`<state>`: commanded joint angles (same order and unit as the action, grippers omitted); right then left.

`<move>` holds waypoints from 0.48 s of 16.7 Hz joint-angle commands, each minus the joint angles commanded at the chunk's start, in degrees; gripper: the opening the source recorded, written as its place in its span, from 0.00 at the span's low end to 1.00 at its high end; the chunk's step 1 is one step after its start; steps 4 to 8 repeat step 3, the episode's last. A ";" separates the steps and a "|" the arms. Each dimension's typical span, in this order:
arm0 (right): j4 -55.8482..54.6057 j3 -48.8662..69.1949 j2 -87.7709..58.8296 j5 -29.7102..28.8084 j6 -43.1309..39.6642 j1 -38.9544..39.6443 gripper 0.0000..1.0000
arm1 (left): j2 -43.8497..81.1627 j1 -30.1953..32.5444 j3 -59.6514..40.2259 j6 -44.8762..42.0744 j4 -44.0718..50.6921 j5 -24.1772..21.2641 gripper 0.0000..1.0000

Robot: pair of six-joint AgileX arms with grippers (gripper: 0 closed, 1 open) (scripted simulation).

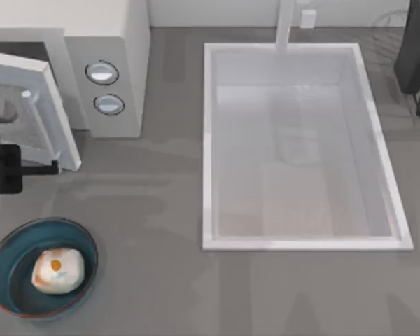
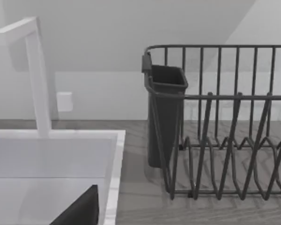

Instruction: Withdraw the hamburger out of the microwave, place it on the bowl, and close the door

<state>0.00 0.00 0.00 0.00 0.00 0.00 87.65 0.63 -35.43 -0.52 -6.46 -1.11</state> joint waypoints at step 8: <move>0.00 0.00 0.00 0.00 0.00 0.00 1.00 | 1.78 0.05 -1.36 0.01 -1.02 0.02 0.00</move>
